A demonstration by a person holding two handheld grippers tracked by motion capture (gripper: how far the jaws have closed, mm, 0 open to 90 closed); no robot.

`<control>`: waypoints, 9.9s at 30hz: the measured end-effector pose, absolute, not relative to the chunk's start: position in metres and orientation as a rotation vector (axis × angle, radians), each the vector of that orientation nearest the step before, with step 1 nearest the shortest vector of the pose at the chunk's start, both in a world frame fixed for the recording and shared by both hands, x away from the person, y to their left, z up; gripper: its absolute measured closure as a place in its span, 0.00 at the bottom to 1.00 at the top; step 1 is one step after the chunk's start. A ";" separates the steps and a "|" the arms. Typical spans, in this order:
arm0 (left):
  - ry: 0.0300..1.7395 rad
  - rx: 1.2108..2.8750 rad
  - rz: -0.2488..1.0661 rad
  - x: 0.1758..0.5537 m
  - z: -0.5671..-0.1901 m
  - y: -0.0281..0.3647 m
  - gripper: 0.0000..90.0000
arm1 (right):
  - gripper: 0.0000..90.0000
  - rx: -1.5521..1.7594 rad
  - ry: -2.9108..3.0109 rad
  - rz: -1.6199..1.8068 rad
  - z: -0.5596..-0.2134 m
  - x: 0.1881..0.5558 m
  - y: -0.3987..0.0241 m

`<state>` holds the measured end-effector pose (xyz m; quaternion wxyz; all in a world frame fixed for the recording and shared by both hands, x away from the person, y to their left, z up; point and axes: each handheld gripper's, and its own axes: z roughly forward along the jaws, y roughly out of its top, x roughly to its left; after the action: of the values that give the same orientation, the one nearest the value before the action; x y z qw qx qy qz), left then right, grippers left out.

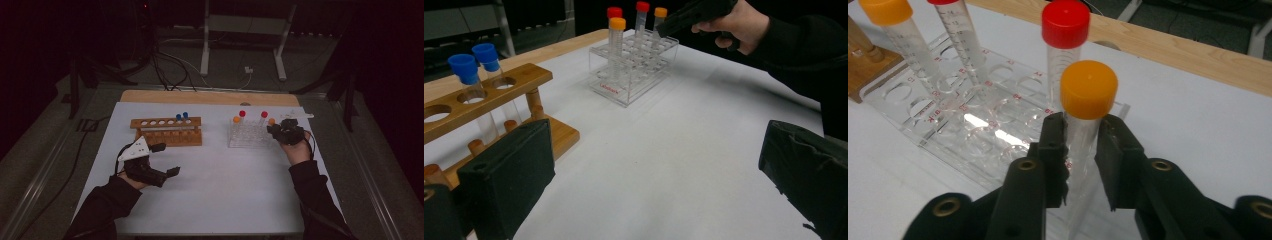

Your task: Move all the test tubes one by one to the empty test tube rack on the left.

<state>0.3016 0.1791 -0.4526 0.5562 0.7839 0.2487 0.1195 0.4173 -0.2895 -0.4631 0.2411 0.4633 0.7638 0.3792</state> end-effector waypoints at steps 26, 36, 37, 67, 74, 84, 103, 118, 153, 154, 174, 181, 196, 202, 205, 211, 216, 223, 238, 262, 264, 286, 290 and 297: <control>0.589 1.862 0.254 0.303 -0.450 0.179 0.03 | 0.84 1.127 2.055 1.035 -0.406 0.397 -0.284; 0.581 1.876 0.237 0.303 -0.449 0.176 0.03 | 0.84 1.040 2.102 1.107 -0.397 0.371 -0.272; 0.582 1.878 0.234 0.303 -0.449 0.175 0.03 | 0.84 1.031 2.114 1.115 -0.397 0.368 -0.270; 0.468 1.922 0.145 0.308 -0.434 0.136 0.03 | 0.84 0.710 2.439 1.199 -0.436 0.304 -0.176; 0.423 1.920 0.117 0.309 -0.427 0.119 0.05 | 0.84 0.678 2.475 1.212 -0.440 0.298 -0.164; 0.380 1.918 0.098 0.313 -0.427 0.091 0.19 | 0.84 0.656 2.494 1.224 -0.442 0.294 -0.158; 0.345 1.960 0.115 0.319 -0.435 0.061 0.67 | 0.84 0.648 2.495 1.239 -0.439 0.292 -0.158; 0.323 1.966 0.161 0.319 -0.431 0.060 0.80 | 0.77 0.662 2.490 1.285 -0.438 0.294 -0.162; 0.602 1.912 0.500 0.360 -0.383 0.177 0.80 | 0.00 0.745 2.358 1.477 -0.428 0.295 -0.181; 0.611 1.907 0.510 0.363 -0.380 0.180 0.80 | 0.00 0.744 2.357 1.477 -0.428 0.295 -0.181; 0.784 1.779 0.658 0.414 -0.390 0.187 0.80 | 0.00 0.752 2.378 1.478 -0.432 0.297 -0.184; 0.830 1.795 0.665 0.421 -0.412 0.184 0.80 | 0.00 0.756 2.377 1.491 -0.432 0.298 -0.186; 0.896 1.829 0.615 0.428 -0.447 0.178 0.80 | 0.00 0.747 2.373 1.500 -0.435 0.298 -0.188; 0.908 1.841 0.606 0.430 -0.455 0.177 0.80 | 0.00 0.745 2.371 1.504 -0.434 0.298 -0.189; 0.914 1.838 0.594 0.430 -0.455 0.178 0.79 | 0.00 0.751 2.372 1.501 -0.435 0.299 -0.189; 0.899 1.842 0.581 0.427 -0.450 0.180 0.68 | 0.00 0.753 2.362 1.510 -0.433 0.298 -0.190; 0.874 1.804 0.576 0.415 -0.433 0.185 0.43 | 0.00 0.765 2.333 1.513 -0.429 0.301 -0.194; 0.802 1.803 0.503 0.389 -0.412 0.188 0.16 | 0.00 0.799 2.285 1.501 -0.422 0.310 -0.203; 0.657 1.821 0.386 0.322 -0.426 0.176 0.04 | 0.33 1.022 2.205 1.347 -0.444 0.359 -0.210; 0.595 1.869 0.337 0.299 -0.446 0.163 0.04 | 0.71 1.217 2.204 1.124 -0.460 0.423 -0.189; 0.595 1.874 0.333 0.300 -0.448 0.162 0.04 | 0.73 1.225 2.205 1.117 -0.460 0.426 -0.187; 0.583 1.888 0.300 0.299 -0.448 0.158 0.04 | 0.83 1.126 2.168 1.062 -0.437 0.422 -0.177; 0.579 1.890 0.287 0.300 -0.446 0.158 0.04 | 0.83 1.086 2.152 1.079 -0.421 0.415 -0.180; 0.556 1.893 0.280 0.298 -0.440 0.155 0.04 | 0.83 0.998 2.136 1.122 -0.394 0.396 -0.182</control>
<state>0.2981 0.1548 -0.4397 0.5433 0.7975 0.2342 0.1181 0.3956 -0.1824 -0.3938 0.2623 0.3690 0.7893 0.4146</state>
